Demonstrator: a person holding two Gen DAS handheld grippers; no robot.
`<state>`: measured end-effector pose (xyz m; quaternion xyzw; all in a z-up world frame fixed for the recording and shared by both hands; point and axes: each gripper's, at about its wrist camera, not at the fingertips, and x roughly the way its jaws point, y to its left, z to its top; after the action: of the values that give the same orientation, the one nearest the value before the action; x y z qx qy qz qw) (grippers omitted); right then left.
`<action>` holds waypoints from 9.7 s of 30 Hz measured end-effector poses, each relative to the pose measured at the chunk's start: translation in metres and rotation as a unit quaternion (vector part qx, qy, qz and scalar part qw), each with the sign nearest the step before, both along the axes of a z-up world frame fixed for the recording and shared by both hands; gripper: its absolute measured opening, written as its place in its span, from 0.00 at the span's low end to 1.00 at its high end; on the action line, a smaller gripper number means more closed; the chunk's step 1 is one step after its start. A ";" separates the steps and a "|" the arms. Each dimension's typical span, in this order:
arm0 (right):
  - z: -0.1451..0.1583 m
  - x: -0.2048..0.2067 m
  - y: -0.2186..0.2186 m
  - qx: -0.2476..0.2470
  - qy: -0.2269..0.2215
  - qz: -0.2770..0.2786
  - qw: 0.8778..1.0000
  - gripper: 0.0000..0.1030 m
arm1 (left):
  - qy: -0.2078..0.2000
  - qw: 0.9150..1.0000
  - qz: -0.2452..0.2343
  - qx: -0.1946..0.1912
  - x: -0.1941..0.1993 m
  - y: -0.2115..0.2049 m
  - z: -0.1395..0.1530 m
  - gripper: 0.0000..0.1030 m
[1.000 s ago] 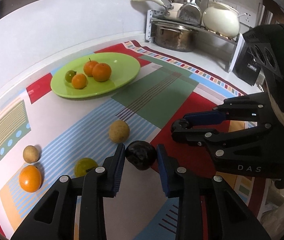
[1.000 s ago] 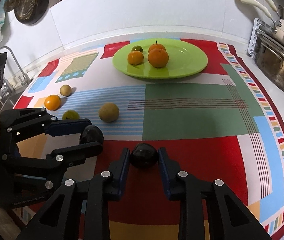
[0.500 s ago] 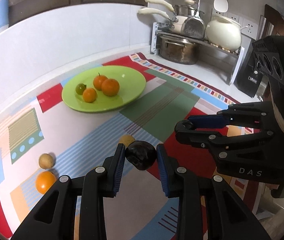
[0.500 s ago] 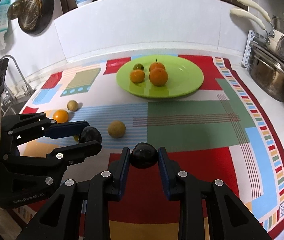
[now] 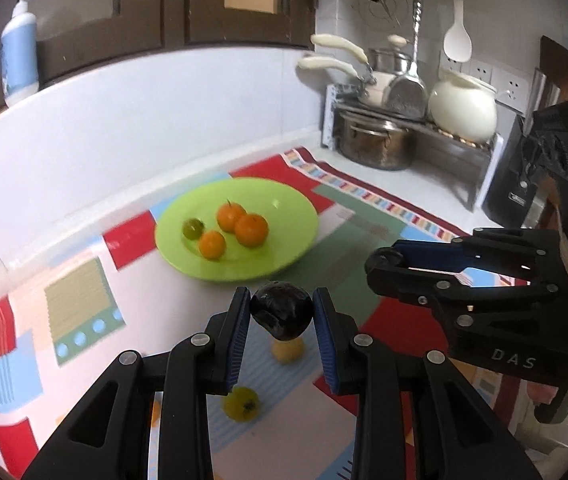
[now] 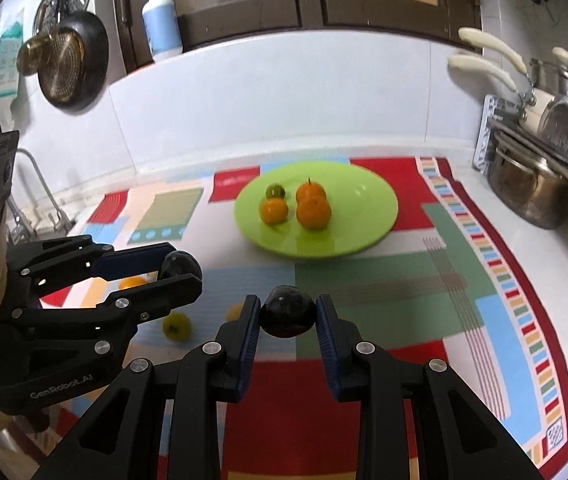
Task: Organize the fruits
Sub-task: 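Carry both held plums to the green plate and open both grippers, then withdraw both open grippers from the plate toward the remaining fruits, then grasp a green-yellow fruit with the left gripper while the right gripper grasps a brown fruit, then carry both held fruits over the green plate and lower them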
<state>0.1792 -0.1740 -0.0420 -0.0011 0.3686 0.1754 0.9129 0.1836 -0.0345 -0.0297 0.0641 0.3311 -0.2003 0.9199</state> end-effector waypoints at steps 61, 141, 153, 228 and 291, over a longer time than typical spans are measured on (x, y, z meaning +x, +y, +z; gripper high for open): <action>-0.015 0.224 0.011 -0.008 0.034 -0.037 0.999 0.29 | 0.085 0.996 0.012 0.012 0.245 0.010 -0.028 0.31; 0.034 -0.019 0.059 -0.069 -0.073 0.063 0.993 0.45 | -0.051 0.996 0.053 0.039 -0.051 0.055 0.008 0.64; -0.001 -0.021 0.058 -0.098 -0.025 0.089 0.991 0.45 | -0.021 0.998 0.004 0.067 -0.050 0.040 -0.027 0.64; -0.004 0.008 0.038 -0.007 0.018 0.049 0.999 0.30 | 0.024 0.999 0.029 -0.009 -0.015 0.032 -0.006 0.27; 0.000 0.196 0.006 -0.011 0.021 -0.053 0.998 0.30 | 0.063 0.997 0.030 -0.012 0.211 0.007 -0.007 0.27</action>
<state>0.3747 -0.1682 -0.0416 0.0123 0.3887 0.1223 0.9131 0.3950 -0.0276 -0.0363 0.0305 0.3879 -0.1803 0.9034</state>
